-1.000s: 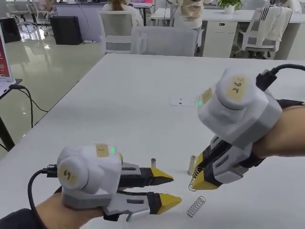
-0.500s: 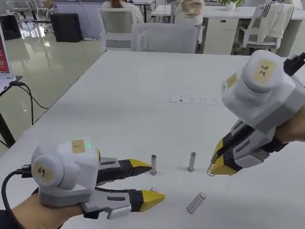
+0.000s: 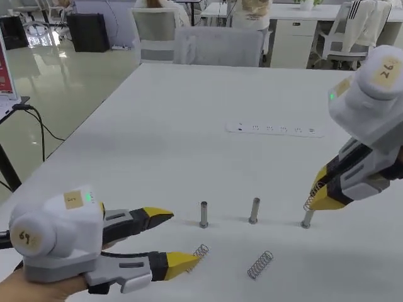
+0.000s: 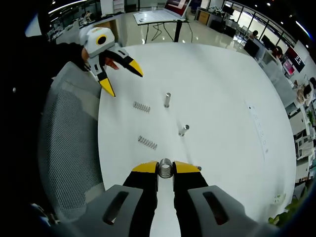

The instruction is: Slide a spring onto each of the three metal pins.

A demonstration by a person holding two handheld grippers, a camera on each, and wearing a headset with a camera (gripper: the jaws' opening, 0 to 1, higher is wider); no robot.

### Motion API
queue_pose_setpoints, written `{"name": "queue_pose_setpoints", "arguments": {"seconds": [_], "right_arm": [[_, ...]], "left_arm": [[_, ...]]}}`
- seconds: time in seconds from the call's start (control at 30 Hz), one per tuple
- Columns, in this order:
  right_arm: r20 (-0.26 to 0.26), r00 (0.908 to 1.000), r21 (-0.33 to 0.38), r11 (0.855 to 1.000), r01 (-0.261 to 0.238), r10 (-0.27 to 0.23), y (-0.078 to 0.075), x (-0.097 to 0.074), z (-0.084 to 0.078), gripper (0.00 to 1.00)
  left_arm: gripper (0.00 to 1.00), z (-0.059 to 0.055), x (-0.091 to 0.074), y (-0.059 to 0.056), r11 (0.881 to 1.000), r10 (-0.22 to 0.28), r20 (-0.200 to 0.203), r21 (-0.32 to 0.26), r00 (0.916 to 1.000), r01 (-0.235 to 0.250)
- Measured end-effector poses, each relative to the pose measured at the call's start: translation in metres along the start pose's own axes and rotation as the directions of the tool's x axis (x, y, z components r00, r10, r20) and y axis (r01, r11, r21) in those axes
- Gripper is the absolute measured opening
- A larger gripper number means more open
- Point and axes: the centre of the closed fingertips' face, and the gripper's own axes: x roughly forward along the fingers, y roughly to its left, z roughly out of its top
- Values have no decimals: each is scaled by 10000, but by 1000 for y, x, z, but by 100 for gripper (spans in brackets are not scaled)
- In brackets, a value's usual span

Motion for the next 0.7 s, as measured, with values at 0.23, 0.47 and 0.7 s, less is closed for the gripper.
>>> {"name": "queue_pose_setpoints", "arguments": {"seconds": [0.23,0.47,0.7], "right_arm": [[-398,9987,213,9992,337,-328,-22,-5,-17,8],[-832,9953,291,9982,522,-496,-43,9,-29,8],[-878,9953,404,9982,441,-405,-55,28,-32,8]], "left_arm": [[49,0,-1,1,9997,227,70,-92,9997,-227],[51,-1,1,-2,9997,215,9,-76,9998,-215],[53,-3,1,-6,9999,146,-113,-56,9998,-147]]}}
